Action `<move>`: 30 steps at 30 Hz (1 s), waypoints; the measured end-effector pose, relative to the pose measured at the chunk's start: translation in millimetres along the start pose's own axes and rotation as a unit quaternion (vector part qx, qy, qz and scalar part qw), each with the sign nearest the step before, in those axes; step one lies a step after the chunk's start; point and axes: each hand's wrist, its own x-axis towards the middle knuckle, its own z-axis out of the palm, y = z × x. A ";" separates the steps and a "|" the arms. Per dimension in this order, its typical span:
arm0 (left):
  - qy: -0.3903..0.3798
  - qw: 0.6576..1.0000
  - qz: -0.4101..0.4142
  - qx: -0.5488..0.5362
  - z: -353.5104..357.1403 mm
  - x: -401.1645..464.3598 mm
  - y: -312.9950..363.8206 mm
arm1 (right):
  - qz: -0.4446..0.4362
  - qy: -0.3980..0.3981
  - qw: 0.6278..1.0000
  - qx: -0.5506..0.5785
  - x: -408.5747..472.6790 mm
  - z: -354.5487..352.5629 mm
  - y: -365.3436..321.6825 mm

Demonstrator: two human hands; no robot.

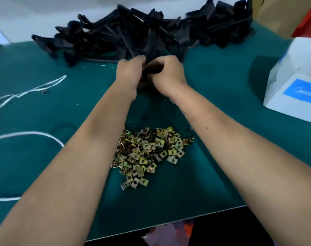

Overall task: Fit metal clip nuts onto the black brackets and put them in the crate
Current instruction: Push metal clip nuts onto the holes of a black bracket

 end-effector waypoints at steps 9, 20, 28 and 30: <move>-0.150 0.966 0.051 -0.206 -31.4 -12.0 16.8 | -0.125 -0.182 0.975 0.023 -32.5 -17.0 -20.4; 0.117 0.903 0.252 0.328 -110.8 -16.3 -33.8 | -0.217 -0.364 0.876 -0.228 -63.7 20.6 -44.7; 0.064 0.912 0.230 0.334 -109.9 -21.2 -36.5 | -0.185 -0.416 0.854 -0.253 -48.9 11.8 -38.6; 0.055 0.923 0.231 0.302 -105.1 -22.0 -36.7 | -0.170 -0.404 0.875 -0.205 -46.0 1.2 -29.7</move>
